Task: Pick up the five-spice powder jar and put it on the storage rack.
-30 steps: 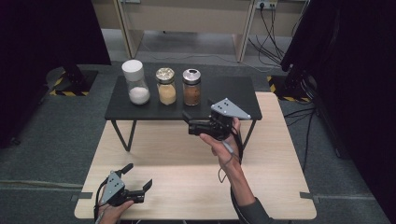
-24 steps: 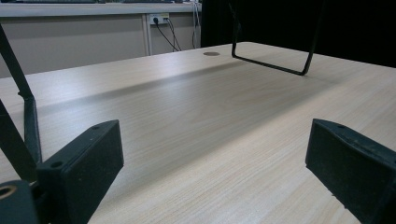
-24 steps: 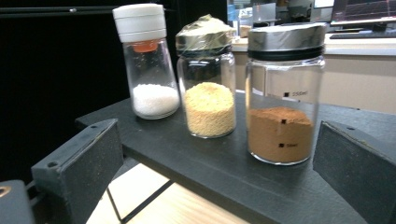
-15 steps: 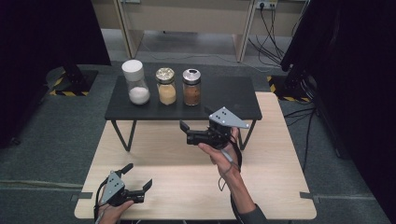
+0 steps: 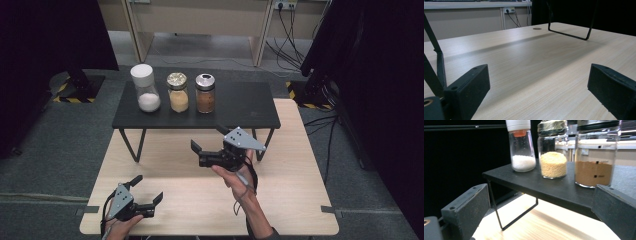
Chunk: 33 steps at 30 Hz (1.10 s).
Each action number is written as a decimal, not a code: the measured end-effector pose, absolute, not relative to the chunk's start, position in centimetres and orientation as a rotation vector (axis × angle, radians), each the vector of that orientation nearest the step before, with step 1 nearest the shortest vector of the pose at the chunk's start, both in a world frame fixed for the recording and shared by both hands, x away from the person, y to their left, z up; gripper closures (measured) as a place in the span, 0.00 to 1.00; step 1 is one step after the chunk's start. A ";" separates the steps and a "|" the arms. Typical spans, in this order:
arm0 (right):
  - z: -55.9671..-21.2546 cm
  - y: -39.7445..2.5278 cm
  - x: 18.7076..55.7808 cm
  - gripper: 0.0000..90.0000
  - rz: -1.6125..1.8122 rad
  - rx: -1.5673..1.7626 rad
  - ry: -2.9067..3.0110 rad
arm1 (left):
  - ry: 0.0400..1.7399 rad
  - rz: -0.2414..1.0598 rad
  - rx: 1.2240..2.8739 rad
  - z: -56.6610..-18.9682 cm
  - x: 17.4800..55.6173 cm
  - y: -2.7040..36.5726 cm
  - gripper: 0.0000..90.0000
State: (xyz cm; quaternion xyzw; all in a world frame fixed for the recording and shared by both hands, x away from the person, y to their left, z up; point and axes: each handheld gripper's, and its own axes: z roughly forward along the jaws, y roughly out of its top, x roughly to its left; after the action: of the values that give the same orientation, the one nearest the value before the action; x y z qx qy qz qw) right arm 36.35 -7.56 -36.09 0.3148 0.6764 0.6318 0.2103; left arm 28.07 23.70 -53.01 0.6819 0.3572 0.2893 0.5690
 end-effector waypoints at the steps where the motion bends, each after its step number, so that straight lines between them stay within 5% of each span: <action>1: -36.3 -7.4 36.1 0.02 1.758 0.872 1.883 | 0.840 0.678 1.600 -53.0 28.1 23.7 0.04; 33: -39.6 -7.1 33.9 0.02 1.795 0.824 1.884 | 0.840 0.677 1.600 -53.0 28.1 23.7 0.04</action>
State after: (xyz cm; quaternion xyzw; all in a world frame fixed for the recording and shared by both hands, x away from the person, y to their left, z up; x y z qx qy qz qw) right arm 33.91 -7.09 -39.60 0.2956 0.6756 0.6438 0.2044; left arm 28.08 23.71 -53.01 0.6814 0.3580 0.2885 0.5695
